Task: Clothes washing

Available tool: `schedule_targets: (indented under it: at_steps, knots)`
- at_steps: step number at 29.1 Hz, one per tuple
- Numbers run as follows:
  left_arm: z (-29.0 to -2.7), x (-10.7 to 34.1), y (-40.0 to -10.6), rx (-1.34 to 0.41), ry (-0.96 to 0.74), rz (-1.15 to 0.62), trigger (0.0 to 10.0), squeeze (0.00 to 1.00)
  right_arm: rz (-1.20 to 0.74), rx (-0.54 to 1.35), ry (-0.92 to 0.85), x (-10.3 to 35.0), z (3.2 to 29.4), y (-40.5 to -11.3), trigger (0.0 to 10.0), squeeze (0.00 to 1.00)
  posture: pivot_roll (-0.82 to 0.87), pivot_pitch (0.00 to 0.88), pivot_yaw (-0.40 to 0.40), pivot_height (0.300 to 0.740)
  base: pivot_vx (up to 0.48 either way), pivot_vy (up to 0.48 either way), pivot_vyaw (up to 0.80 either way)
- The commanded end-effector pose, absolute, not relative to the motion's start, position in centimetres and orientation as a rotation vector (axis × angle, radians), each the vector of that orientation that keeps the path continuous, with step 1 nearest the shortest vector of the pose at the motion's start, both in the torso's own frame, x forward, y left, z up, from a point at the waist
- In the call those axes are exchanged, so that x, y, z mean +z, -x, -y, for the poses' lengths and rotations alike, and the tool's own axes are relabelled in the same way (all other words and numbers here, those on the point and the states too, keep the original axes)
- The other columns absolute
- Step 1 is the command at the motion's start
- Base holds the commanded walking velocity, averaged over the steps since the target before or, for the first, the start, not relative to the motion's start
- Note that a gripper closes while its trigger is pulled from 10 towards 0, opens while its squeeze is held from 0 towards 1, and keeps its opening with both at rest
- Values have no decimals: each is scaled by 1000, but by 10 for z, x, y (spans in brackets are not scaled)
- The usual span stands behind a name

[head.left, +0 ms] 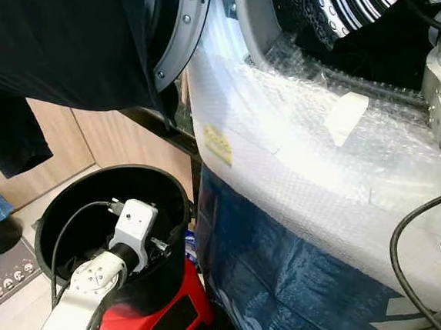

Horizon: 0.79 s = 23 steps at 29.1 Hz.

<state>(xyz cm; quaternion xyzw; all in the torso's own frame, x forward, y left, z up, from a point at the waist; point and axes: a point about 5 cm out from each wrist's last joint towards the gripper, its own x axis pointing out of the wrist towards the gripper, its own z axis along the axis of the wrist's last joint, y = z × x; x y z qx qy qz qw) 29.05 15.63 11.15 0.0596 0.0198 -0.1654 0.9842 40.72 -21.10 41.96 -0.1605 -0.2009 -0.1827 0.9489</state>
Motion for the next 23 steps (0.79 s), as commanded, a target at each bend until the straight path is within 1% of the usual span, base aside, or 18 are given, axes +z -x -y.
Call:
schedule_targets:
  at_steps: [1, 2, 7, 10, 17, 18, 19, 21, 22, 23]
  knots:
    - [-156, 110, -289, -336, -133, -52, 10000, 0, 358, -172, 255, 414, 185, -414, 10000, 1000, 143, 74, 86, 740, 0, 0, 0]
    - [-156, 111, -289, -338, -133, -51, 10000, 0, 348, -157, 241, 411, 184, -415, 10000, 1000, 145, 75, 84, 740, 0, 0, 0]
    - [-156, 115, -290, -337, -132, -41, 10000, 0, 411, -252, 253, 427, 196, -408, 10000, 1000, 151, 85, 86, 740, 0, 0, 0]
    - [-157, 116, -291, -334, -131, -38, 10000, 0, 420, -238, 290, 431, 195, -407, 10000, 1000, 152, 92, 82, 740, 0, 0, 0]
    - [-157, 116, -290, -328, -128, -39, 10000, 0, 384, -232, 252, 424, 200, -409, 10000, 1000, 153, 98, 79, 740, 0, 0, 0]
    - [-157, 116, -290, -328, -126, -39, 10000, 0, 375, -228, 228, 421, 202, -409, 10000, 659, 156, 102, 79, 740, 0, 0, 0]
    - [-156, 117, -290, -328, -124, -38, 10000, 0, 370, -239, 213, 420, 205, -409, 10000, 0, 157, 103, 79, 740, 0, 0, 0]
    - [-156, 117, -290, -328, -122, -38, 10000, 0, 366, -252, 215, 420, 209, -409, 10000, 0, 158, 104, 78, 740, 0, 0, 0]
    - [-156, 117, -290, -327, -122, -38, 10000, 0, 365, -280, 195, 420, 214, -408, 10000, 259, 158, 104, 78, 740, 0, 0, 0]
    - [-156, 117, -290, -327, -122, -38, 10000, 0, 365, -280, 195, 420, 214, -408, 10000, 259, 158, 104, 78, 740, 0, 0, 0]
